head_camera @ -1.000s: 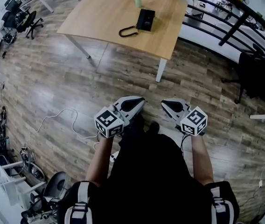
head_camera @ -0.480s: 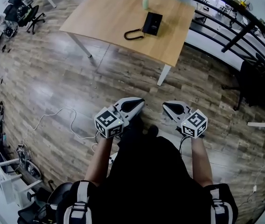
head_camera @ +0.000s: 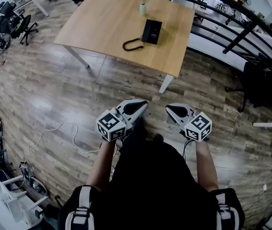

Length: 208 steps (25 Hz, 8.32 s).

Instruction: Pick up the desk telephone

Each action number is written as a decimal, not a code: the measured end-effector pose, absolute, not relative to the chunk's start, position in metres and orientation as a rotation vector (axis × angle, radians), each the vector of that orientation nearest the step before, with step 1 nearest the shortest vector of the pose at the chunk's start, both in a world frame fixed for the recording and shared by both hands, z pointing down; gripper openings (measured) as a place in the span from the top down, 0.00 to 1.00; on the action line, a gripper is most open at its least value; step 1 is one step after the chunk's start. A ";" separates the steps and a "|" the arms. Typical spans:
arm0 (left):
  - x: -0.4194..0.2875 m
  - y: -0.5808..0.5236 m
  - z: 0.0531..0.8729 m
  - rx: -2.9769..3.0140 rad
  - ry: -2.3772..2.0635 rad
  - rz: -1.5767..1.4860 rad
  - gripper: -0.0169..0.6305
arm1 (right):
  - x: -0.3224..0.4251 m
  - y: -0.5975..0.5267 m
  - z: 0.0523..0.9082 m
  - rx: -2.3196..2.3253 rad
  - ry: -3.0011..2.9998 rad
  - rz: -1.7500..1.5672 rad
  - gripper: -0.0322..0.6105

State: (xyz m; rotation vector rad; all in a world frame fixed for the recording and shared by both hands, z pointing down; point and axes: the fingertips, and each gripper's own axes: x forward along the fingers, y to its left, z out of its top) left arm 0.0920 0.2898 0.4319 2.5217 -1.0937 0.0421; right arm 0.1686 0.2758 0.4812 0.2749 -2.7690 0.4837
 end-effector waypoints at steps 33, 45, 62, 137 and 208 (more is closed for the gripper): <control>-0.009 0.192 0.437 2.588 -0.974 0.065 0.94 | 0.076 0.186 0.491 0.447 -2.736 0.488 0.91; -0.033 0.188 0.441 2.588 -0.957 0.060 0.94 | 0.054 0.182 0.494 0.475 -2.730 0.486 0.91; -0.045 0.173 0.452 2.540 -0.977 0.067 0.94 | 0.051 0.168 0.503 0.466 -2.708 0.531 0.91; -0.105 -0.128 0.479 2.550 -0.706 0.168 0.94 | -0.023 -0.144 0.540 0.681 -2.563 0.638 0.91; -0.103 -0.249 0.715 2.043 -0.624 0.458 0.64 | -0.005 -0.247 0.726 0.667 -2.262 1.153 0.63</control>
